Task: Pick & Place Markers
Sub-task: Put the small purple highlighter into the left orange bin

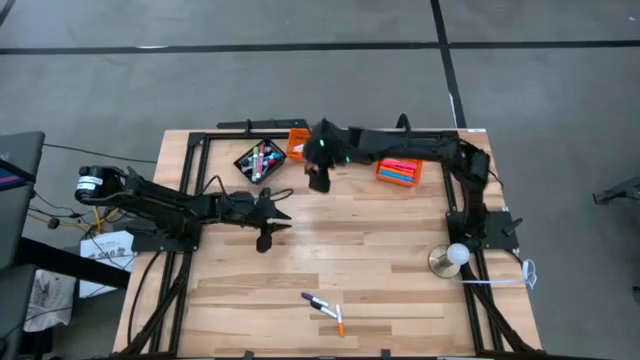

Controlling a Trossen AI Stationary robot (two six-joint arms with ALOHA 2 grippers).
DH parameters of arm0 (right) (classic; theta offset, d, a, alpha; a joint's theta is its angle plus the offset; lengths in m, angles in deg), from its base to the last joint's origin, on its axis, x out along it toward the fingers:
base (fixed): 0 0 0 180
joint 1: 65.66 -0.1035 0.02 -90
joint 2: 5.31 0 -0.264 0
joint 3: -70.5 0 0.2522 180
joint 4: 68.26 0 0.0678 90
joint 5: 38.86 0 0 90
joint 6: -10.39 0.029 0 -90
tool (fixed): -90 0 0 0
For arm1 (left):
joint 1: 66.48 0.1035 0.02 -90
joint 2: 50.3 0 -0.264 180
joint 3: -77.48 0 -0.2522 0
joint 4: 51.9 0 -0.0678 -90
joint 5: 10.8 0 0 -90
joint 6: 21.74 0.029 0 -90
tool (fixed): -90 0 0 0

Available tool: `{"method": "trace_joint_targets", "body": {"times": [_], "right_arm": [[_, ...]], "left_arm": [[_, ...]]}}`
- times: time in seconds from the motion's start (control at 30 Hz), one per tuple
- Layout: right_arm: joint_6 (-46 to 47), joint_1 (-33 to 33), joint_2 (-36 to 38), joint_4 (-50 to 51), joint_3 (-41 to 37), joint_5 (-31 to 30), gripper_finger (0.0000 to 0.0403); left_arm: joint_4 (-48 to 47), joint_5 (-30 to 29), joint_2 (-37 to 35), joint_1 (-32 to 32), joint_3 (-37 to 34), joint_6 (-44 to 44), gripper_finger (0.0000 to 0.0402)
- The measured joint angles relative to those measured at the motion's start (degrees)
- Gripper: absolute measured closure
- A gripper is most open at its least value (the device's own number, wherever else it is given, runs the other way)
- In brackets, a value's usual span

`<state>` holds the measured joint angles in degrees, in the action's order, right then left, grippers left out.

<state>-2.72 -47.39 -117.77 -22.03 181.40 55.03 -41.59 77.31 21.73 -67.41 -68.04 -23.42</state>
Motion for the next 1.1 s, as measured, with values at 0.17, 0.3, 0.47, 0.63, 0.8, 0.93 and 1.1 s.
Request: {"method": "trace_joint_targets", "body": {"times": [0.17,0.3,0.47,0.63,0.8,0.93,1.1], "right_arm": [[3.85,-6.76,8.04,-7.75,-13.70,-10.64,0.0170],[9.06,-12.18,15.50,-16.58,-25.37,-13.52,0.0170],[15.15,-19.55,22.56,-27.29,-36.60,-11.55,0.0170],[15.75,-27.62,24.42,-36.07,-41.54,-11.44,0.0170],[21.47,-32.94,23.35,-35.64,-41.48,-20.86,0.0175],[26.85,-35.36,21.56,-31.52,-41.48,-26.40,0.0187],[30.69,-37.85,17.72,-29.78,-41.52,-25.75,0.0202]], "left_arm": [[0.42,-4.73,0.02,-5.20,0.01,-2.10,0.0296],[1.80,-8.52,0.04,-8.00,0.01,-4.34,0.0296],[5.08,-9.15,0.64,-9.69,0.01,-6.82,0.0296],[7.89,-9.62,3.57,-10.78,0.07,-8.97,0.0296],[9.43,-9.51,8.50,-12.56,0.05,-12.30,0.0296],[11.17,-9.47,12.14,-13.79,0.05,-13.88,0.0296],[12.00,-9.48,14.66,-14.25,0.87,-15.26,0.0296]]}}
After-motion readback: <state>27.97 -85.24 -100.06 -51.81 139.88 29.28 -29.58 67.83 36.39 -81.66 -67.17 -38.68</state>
